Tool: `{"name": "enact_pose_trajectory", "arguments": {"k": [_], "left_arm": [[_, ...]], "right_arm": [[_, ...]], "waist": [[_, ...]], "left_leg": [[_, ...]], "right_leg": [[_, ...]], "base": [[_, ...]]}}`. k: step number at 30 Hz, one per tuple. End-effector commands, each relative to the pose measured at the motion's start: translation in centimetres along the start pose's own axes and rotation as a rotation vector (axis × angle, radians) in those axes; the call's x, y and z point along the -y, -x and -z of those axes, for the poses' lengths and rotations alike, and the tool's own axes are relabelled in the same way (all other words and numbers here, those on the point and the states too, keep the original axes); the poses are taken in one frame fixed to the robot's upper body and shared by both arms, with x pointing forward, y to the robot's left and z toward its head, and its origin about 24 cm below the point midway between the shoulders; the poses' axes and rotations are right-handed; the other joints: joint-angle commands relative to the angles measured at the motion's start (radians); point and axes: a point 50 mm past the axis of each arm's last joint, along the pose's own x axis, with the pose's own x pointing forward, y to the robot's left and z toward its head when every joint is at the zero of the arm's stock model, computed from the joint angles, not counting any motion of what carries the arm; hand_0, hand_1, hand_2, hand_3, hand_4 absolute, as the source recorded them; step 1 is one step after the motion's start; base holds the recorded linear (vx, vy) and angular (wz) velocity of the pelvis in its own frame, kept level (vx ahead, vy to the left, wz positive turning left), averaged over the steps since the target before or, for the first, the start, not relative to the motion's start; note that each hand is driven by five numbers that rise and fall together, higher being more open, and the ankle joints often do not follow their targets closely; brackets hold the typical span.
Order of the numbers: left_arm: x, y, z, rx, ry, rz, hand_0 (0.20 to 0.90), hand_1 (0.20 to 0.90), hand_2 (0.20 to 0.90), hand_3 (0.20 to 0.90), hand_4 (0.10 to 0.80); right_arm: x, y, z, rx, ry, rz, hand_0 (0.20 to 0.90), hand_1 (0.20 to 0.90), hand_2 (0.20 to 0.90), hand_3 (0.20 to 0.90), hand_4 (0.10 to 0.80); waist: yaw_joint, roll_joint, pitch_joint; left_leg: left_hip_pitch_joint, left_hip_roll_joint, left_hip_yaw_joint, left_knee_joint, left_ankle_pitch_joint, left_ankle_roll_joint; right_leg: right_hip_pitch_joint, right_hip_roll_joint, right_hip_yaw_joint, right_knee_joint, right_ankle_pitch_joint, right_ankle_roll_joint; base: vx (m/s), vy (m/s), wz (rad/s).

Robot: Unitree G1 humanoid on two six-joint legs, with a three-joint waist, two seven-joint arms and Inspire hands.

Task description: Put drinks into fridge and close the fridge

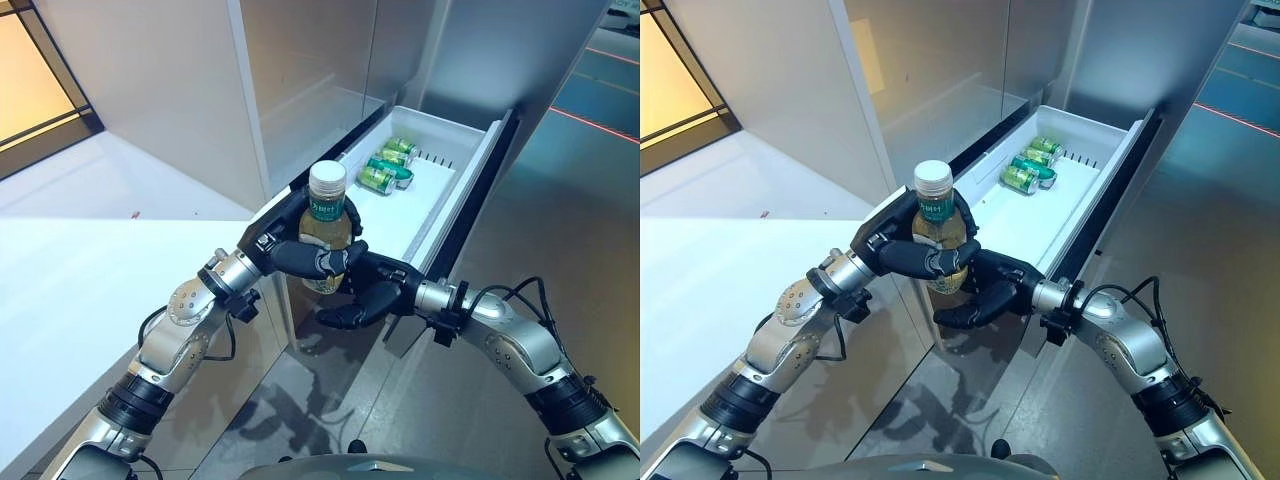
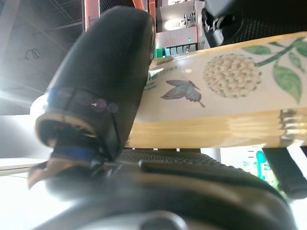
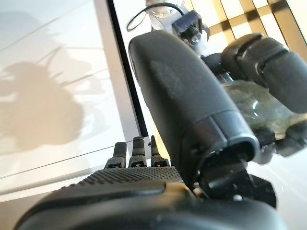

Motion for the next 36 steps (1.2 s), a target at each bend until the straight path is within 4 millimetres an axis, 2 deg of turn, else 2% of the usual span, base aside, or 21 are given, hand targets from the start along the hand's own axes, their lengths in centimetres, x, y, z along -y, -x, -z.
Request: {"name": "enact_pose_trajectory", "arguments": {"k": [1,9,16,17,18,19,26,27,28,29,33,36], "left_arm": [[1.4,-4.2,-3.5,0.246,-0.010,0.112,0.300,0.300,0.300,0.200,0.100],[1.6,-4.0,-3.2,0.280,-0.040,0.035,0.300,0.300,0.300,0.200,0.100],[2.2,-4.0,-3.0,0.266,-0.031,0.046,0.300,0.300,0.300,0.200,0.100],[2.3,-3.9,-2.8,0.262,-0.022,0.059,0.300,0.300,0.300,0.200,0.100],[2.4,-3.9,-2.8,0.261,-0.014,0.066,0.300,0.300,0.300,0.200,0.100],[2.4,-3.8,-2.8,0.263,-0.008,0.077,0.300,0.300,0.300,0.200,0.100],[3.1,-3.9,-3.3,0.284,-0.043,0.154,0.300,0.300,0.300,0.200,0.100],[3.1,-3.9,-3.3,0.285,-0.051,0.157,0.347,0.347,0.347,0.255,0.155],[3.1,-3.9,-3.5,0.288,-0.083,0.158,0.531,0.531,0.531,0.469,0.369],[3.0,-4.0,-3.7,0.289,-0.115,0.155,0.900,0.900,0.900,0.900,0.800],[2.6,-4.0,-4.1,0.293,-0.154,0.129,0.900,0.900,0.900,0.900,0.800],[2.1,-4.1,-4.0,0.287,-0.139,0.077,0.900,0.900,0.900,0.900,0.800]], "right_arm": [[-3.9,-2.7,-7.6,0.381,-0.037,-0.235,0.900,0.900,0.900,0.900,0.800],[-4.0,-3.4,-6.0,0.410,-0.293,-0.176,0.900,0.900,0.900,0.900,0.800],[-4.4,-3.4,-4.9,0.349,-0.250,-0.179,0.900,0.900,0.900,0.900,0.800],[-4.4,-3.4,-4.7,0.327,-0.236,-0.189,0.796,0.796,0.796,0.779,0.679],[-4.5,-3.4,-4.5,0.314,-0.226,-0.190,0.484,0.484,0.484,0.414,0.314],[-4.4,-3.3,-4.5,0.301,-0.219,-0.191,0.300,0.300,0.300,0.200,0.100],[-3.8,-3.1,-4.4,0.222,-0.047,-0.164,0.300,0.300,0.300,0.200,0.100],[-3.7,-3.0,-4.5,0.211,-0.017,-0.159,0.300,0.300,0.300,0.200,0.100],[-3.5,-2.9,-4.6,0.197,0.038,-0.141,0.300,0.300,0.300,0.200,0.100],[-3.1,-2.7,-5.0,0.191,0.085,-0.116,0.300,0.300,0.300,0.200,0.100],[-1.8,-2.3,-6.4,0.216,0.216,-0.001,0.300,0.300,0.300,0.200,0.100],[-0.4,-1.7,-8.6,0.290,0.268,0.129,0.300,0.300,0.300,0.200,0.100]], "waist": [[-0.009,-0.003,-0.071],[-0.008,0.000,-0.068],[-0.008,0.001,-0.066],[-0.007,0.000,-0.065],[-0.007,0.000,-0.065],[-0.007,0.001,-0.065],[-0.013,0.001,-0.065],[-0.014,0.001,-0.064],[-0.015,0.000,-0.064],[-0.016,0.000,-0.064],[-0.017,-0.002,-0.064],[-0.017,-0.003,-0.062]], "left_leg": [[-0.046,-0.023,-0.014,0.007,-0.045,0.020],[-0.043,-0.022,-0.017,0.006,-0.044,0.021],[-0.047,-0.023,-0.022,0.004,-0.041,0.020],[-0.047,-0.024,-0.025,0.004,-0.041,0.021],[-0.047,-0.025,-0.027,0.004,-0.040,0.021],[-0.046,-0.025,-0.028,0.003,-0.040,0.021],[-0.044,-0.024,-0.028,0.002,-0.039,0.020],[-0.044,-0.024,-0.028,0.002,-0.039,0.020],[-0.044,-0.024,-0.028,0.001,-0.040,0.020],[-0.043,-0.024,-0.028,0.001,-0.040,0.021],[-0.042,-0.024,-0.028,0.001,-0.042,0.021],[-0.041,-0.023,-0.028,0.004,-0.045,0.021]], "right_leg": [[-0.001,-0.002,-0.060,0.076,-0.088,0.059],[0.002,-0.003,-0.064,0.075,-0.089,0.058],[-0.001,-0.004,-0.068,0.076,-0.090,0.059],[-0.001,-0.004,-0.067,0.076,-0.089,0.058],[-0.001,-0.004,-0.067,0.075,-0.088,0.058],[0.000,-0.004,-0.067,0.074,-0.088,0.058],[0.000,-0.001,-0.058,0.073,-0.085,0.058],[0.000,-0.001,-0.057,0.073,-0.085,0.058],[-0.001,0.000,-0.054,0.074,-0.085,0.057],[0.000,0.001,-0.052,0.073,-0.085,0.057],[0.001,0.002,-0.049,0.073,-0.086,0.055],[0.001,0.003,-0.047,0.076,-0.088,0.054]], "base": [[0.031,-0.001,0.00],[0.004,0.000,0.00],[0.000,0.000,0.00],[0.000,0.000,0.00],[0.000,0.000,0.00],[0.000,0.000,0.00],[0.000,0.000,0.00],[0.000,0.000,0.00],[0.000,0.000,0.00],[0.000,0.000,0.00],[0.000,0.000,0.00],[0.000,0.000,0.00]]}}
